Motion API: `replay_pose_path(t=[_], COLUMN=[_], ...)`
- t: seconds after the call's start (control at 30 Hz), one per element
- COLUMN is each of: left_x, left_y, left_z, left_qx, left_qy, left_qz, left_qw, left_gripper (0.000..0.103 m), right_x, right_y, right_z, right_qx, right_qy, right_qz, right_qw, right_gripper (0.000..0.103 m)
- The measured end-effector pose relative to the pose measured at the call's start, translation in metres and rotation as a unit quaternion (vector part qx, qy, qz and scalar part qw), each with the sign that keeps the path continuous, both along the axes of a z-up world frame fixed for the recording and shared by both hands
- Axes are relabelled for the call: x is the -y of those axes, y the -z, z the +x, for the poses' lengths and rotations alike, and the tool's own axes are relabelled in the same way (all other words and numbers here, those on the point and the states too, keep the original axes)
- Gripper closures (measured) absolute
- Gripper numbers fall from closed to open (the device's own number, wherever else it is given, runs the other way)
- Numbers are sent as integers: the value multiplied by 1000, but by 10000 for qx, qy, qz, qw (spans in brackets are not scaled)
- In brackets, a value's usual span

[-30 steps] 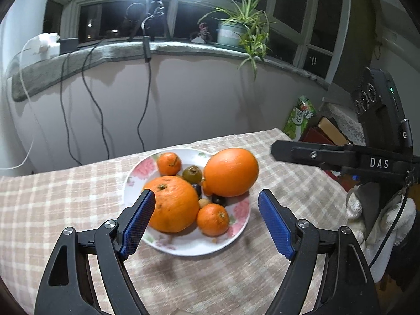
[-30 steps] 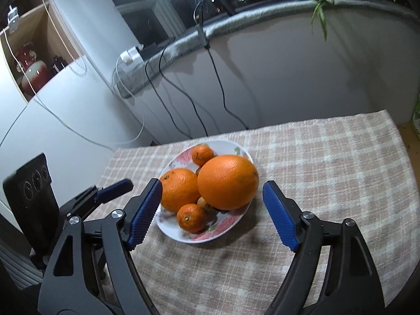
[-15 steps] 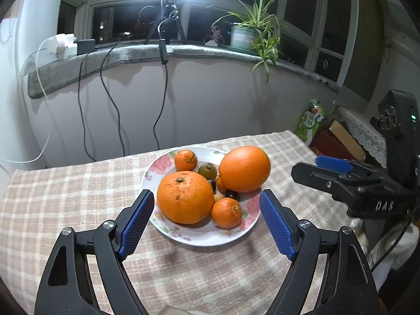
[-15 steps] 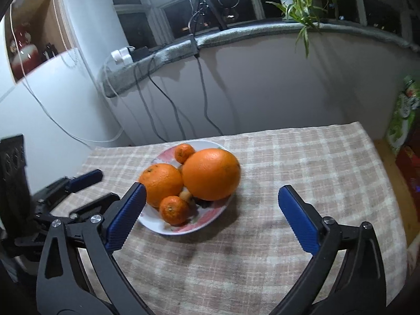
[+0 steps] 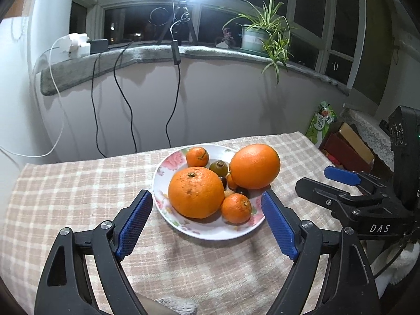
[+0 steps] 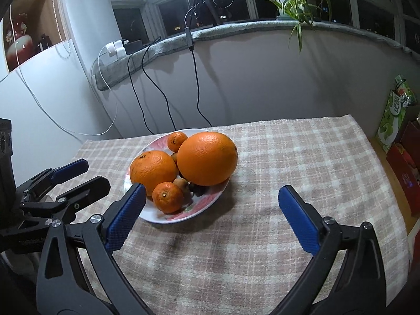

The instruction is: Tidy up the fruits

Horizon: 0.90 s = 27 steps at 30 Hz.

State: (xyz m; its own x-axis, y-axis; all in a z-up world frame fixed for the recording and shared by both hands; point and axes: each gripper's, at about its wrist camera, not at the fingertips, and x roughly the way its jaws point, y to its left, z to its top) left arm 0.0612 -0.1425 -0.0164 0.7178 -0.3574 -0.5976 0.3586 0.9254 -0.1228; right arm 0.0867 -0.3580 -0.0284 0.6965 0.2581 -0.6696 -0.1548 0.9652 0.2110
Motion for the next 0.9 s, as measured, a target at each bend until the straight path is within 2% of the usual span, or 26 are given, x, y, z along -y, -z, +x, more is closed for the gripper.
replay_pose_path(t=[0.27, 0.9], left_x=[-3, -2], left_y=[-5, -8], left_z=[-8, -15], left_qx=[61, 153], left_qy=[11, 5], left_qz=[-115, -101], left_qw=[9999, 9998], left_gripper=[18, 18], right_x=[-6, -8], right_y=[-9, -11], right_z=[-8, -10], right_qx=[191, 205], right_qy=[20, -28], right_qz=[-188, -134], right_qw=[9996, 9997], right_gripper=[1, 0])
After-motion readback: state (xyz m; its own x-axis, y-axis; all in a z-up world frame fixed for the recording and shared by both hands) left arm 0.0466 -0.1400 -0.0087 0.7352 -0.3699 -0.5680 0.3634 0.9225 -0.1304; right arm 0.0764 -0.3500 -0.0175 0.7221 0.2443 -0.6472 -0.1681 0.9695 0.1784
